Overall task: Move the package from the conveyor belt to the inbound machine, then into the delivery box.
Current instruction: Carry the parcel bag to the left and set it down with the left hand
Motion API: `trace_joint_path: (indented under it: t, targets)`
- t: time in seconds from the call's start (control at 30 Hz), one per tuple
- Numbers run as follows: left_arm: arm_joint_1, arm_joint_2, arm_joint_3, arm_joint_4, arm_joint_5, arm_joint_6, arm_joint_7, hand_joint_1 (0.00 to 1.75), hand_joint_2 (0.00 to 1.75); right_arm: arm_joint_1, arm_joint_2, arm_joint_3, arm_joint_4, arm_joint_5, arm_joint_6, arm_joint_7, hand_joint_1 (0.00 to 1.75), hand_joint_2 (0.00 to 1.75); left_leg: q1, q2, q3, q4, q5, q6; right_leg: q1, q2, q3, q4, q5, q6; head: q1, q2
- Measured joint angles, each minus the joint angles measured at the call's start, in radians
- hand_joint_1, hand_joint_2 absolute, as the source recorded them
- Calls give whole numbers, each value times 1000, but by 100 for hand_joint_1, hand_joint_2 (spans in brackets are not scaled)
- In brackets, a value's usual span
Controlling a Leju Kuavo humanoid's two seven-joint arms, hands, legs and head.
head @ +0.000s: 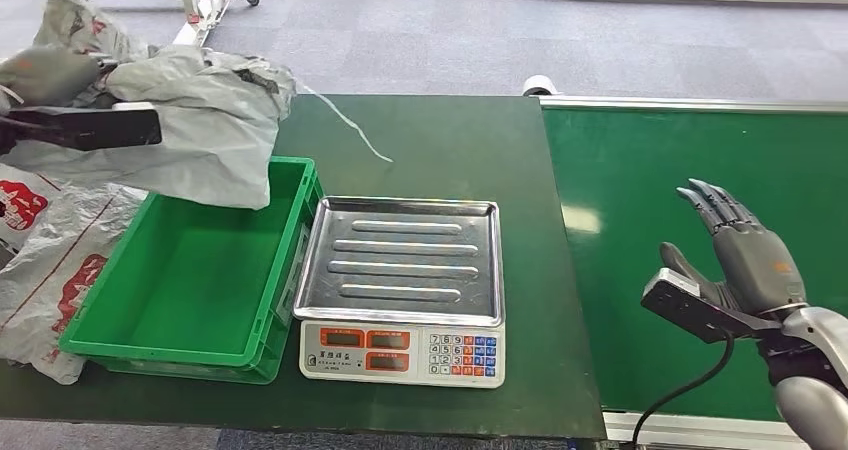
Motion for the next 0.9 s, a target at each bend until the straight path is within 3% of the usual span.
trace_joint_path:
  t: [0.07, 0.17, 0.23, 0.3, 0.33, 0.4, 0.43, 0.47, 0.67, 0.9]
  targets:
    - [154, 125, 51, -85, 115, 39, 22, 175, 175, 23, -2, -24, -12, 2, 3, -1, 0, 0, -1, 6, 2, -1, -2, -1, 0, 6, -1, 0, -1, -1, 0, 0]
    - [500, 284, 203, -206, 200, 129, 40, 175, 175, 63, -2, -52, -31, 19, 4, 4, 0, 0, -1, 11, 5, -2, -5, -2, -1, 11, -2, 0, -3, -3, 0, 0]
    - [753, 322, 373, -276, 154, 111, 28, 175, 175, 85, 1, -62, -44, 34, 4, 11, 0, 0, -2, 10, 5, -1, -6, -1, -1, 10, -2, -1, -5, -2, -1, 0]
    - [947, 309, 549, -337, 79, 56, 5, 175, 175, 98, 4, -69, -53, 41, 3, 18, 0, 0, -1, 7, 3, -1, -7, 0, 1, 6, 0, -1, -6, -1, 0, 0]
    - [1015, 294, 620, -364, 44, 35, -6, 148, 175, 103, 6, -71, -58, 43, 2, 21, 0, 0, -1, 5, 3, 0, -7, 0, 1, 4, 1, -1, -6, 0, 0, 0]
    - [1107, 261, 712, -400, -13, 10, -22, 61, 87, 118, 7, -75, -68, 46, 0, 26, 0, 0, -1, 3, 3, 0, -7, 0, 0, 3, 3, -2, -6, 0, 0, 0]
    - [1134, 244, 737, -412, -38, 3, -28, 17, 44, 126, 7, -77, -73, 47, -1, 28, 0, 0, -1, 2, 4, 0, -7, 0, 0, 2, 3, -2, -6, 0, 0, 0]
    - [1149, 224, 749, -419, -63, 0, -33, 0, 0, 135, 8, -80, -77, 50, -2, 29, 0, 0, -1, 2, 4, 0, -7, 1, 0, 2, 3, -2, -6, 0, 0, 0]
    - [1111, 107, 702, -424, -127, 0, -55, 0, 0, 146, 20, -88, -91, 69, -10, 28, 0, 0, -1, -3, 4, 1, -6, 2, 0, -3, 6, -2, -5, 0, 0, 0]
    - [936, -6, 614, -417, -129, 83, -45, 0, 0, 161, 35, -104, -113, 81, -24, 35, 0, 0, -1, -9, 4, 2, -4, 3, 0, -10, 7, -2, -5, 1, 0, 0]
